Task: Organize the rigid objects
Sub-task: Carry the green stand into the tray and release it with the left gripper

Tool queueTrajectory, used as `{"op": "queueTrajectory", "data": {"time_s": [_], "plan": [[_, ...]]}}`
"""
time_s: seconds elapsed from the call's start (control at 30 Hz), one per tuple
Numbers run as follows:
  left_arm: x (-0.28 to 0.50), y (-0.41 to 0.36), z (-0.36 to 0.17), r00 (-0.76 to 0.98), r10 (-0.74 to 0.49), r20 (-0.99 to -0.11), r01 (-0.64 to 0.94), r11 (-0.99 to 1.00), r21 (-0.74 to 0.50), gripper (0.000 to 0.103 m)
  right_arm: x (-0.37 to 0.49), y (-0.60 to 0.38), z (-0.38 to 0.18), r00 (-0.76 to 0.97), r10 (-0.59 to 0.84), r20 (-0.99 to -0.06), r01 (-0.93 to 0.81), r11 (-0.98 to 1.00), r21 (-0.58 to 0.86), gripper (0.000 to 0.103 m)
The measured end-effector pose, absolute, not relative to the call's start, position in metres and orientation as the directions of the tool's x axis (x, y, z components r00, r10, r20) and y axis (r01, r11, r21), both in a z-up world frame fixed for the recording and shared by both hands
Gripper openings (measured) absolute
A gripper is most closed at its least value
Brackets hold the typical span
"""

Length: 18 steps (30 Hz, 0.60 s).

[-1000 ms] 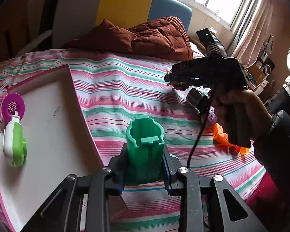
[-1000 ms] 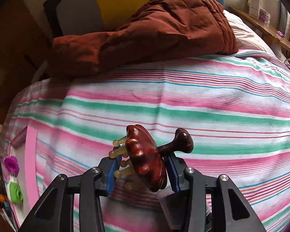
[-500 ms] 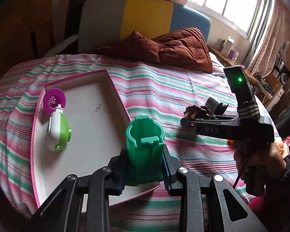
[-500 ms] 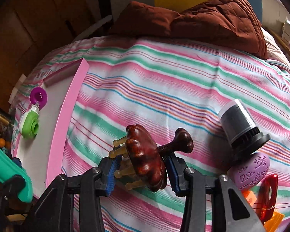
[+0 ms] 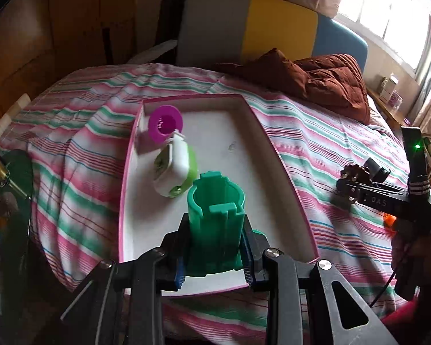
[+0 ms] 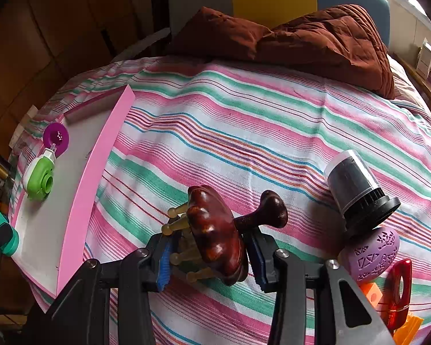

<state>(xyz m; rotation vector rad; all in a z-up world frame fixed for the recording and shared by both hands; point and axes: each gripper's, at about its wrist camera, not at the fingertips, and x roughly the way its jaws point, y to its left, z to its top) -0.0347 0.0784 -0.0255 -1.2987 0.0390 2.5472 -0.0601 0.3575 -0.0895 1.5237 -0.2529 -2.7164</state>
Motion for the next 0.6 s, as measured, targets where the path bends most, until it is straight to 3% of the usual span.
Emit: {"op": "queueTrajectory", "data": {"time_s": [0.3, 0.6], "plan": [[-0.044, 0.031, -0.035, -0.558, 0.202, -0.805, -0.107, -0.979, -0.171, 0.031, -0.057, 0.355, -0.088, -0.527, -0.082, -0.846, -0.064, -0.989, 0.136, 0.044], [-0.047, 0.030, -0.038, -0.562, 0.207, -0.800, -0.127, -0.978, -0.164, 0.031, -0.058, 0.353, -0.087, -0.525, -0.076, -0.848, -0.058, -0.990, 0.125, 0.044]]}}
